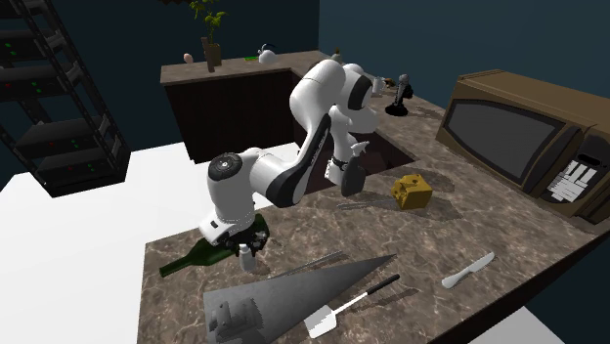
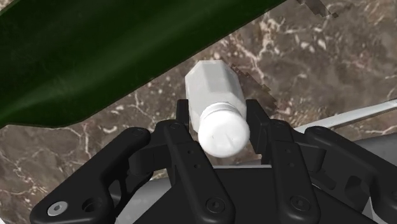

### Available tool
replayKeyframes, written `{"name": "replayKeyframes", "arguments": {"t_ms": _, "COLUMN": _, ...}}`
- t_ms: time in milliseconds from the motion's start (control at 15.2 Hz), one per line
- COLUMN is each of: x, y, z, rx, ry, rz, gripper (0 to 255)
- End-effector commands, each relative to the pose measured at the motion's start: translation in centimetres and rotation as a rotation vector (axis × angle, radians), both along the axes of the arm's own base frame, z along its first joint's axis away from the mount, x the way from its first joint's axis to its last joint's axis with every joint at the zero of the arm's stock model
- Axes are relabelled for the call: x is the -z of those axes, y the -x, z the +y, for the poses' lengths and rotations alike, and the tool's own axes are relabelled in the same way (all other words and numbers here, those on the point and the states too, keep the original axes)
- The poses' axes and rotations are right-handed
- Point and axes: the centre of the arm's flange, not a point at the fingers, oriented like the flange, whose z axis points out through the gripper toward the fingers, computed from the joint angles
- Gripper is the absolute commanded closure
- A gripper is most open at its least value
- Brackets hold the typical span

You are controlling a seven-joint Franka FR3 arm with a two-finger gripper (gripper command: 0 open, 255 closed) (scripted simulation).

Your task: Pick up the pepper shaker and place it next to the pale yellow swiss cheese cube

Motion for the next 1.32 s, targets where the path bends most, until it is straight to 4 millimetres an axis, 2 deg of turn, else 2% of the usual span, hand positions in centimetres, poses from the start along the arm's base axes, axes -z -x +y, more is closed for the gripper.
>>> {"name": "replayKeyframes", "arguments": {"t_ms": 0, "x": 0.0, "y": 0.0, "z": 0.0, "rx": 0.0, "ry": 0.0, "rz": 0.001, "gripper": 255}}
{"name": "replayKeyframes", "arguments": {"t_ms": 1254, "x": -10.0, "y": 0.0, "z": 0.0, "rx": 0.0, "ry": 0.0, "rz": 0.001, "gripper": 255}}
